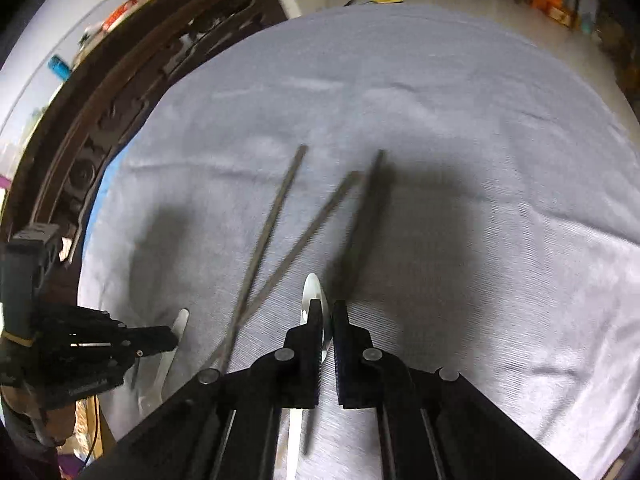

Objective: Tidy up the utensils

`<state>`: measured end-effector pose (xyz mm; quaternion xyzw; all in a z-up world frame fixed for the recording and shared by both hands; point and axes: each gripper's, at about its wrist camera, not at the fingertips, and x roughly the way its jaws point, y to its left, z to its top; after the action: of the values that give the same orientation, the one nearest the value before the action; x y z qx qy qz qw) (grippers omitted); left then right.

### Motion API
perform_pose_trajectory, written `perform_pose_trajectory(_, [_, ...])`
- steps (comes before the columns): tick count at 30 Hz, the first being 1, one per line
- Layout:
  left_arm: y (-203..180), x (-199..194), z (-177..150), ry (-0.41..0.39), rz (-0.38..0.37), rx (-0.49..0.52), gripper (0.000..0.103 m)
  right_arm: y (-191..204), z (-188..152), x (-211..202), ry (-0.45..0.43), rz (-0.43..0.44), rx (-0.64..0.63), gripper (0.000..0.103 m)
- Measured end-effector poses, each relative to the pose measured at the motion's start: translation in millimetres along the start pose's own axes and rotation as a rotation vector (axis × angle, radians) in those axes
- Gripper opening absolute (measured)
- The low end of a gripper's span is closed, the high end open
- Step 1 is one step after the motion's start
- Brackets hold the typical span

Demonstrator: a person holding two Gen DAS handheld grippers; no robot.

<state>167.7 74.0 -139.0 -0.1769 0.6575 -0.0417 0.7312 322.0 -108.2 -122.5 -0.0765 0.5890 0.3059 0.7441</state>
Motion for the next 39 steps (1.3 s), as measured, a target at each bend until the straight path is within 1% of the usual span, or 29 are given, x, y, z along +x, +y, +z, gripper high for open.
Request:
perform_pose_trajectory(2, [0, 0, 0, 0.002, 0.005, 0.002, 0.004, -17, -6, -5, 0.025, -0.045, 0.015, 0.005])
perform_pose_trajectory(3, [-2, 0, 1, 0.004, 0.01, 0.003, 0.004, -22, -4, -4, 0.043, -0.063, 0.022, 0.005])
perform_pose_trajectory(4, [-4, 1, 1, 0.009, 0.019, 0.008, 0.004, -30, -8, -1, 0.077, -0.095, 0.026, 0.005])
perform_pose_trajectory(6, [-8, 2, 4, 0.026, 0.041, 0.023, 0.004, -43, -14, 6, 0.126, -0.131, 0.028, 0.005])
perform_pose_trajectory(9, [-14, 4, 10, 0.062, 0.069, 0.039, 0.004, -47, -16, 7, 0.142, -0.129, 0.031, 0.006])
perform_pose_trajectory(11, [-17, 6, 14, 0.082, 0.082, 0.046, 0.004, -45, -15, 8, 0.155, -0.137, 0.008, 0.006])
perform_pose_trajectory(16, [-17, 8, 21, 0.112, 0.073, 0.037, 0.004, -39, -9, 12, 0.175, -0.134, -0.006, 0.006])
perform_pose_trajectory(19, [-14, 8, 25, 0.122, 0.061, 0.028, 0.003, -42, -9, 10, 0.163, -0.115, 0.021, 0.006])
perform_pose_trajectory(25, [0, 2, 19, 0.086, 0.023, -0.017, 0.002, -50, -32, -5, 0.109, -0.071, 0.079, 0.005])
perform_pose_trajectory(30, [11, -12, 13, 0.032, -0.012, -0.06, 0.002, -46, -51, -20, 0.074, -0.042, 0.099, 0.005])
perform_pose_trajectory(35, [17, -30, 7, -0.016, -0.043, -0.08, 0.002, -44, -61, -38, 0.033, -0.018, 0.117, 0.005])
perform_pose_trajectory(39, [21, -44, 1, -0.065, -0.066, -0.102, 0.002, -40, -68, -53, -0.018, -0.006, 0.141, 0.005])
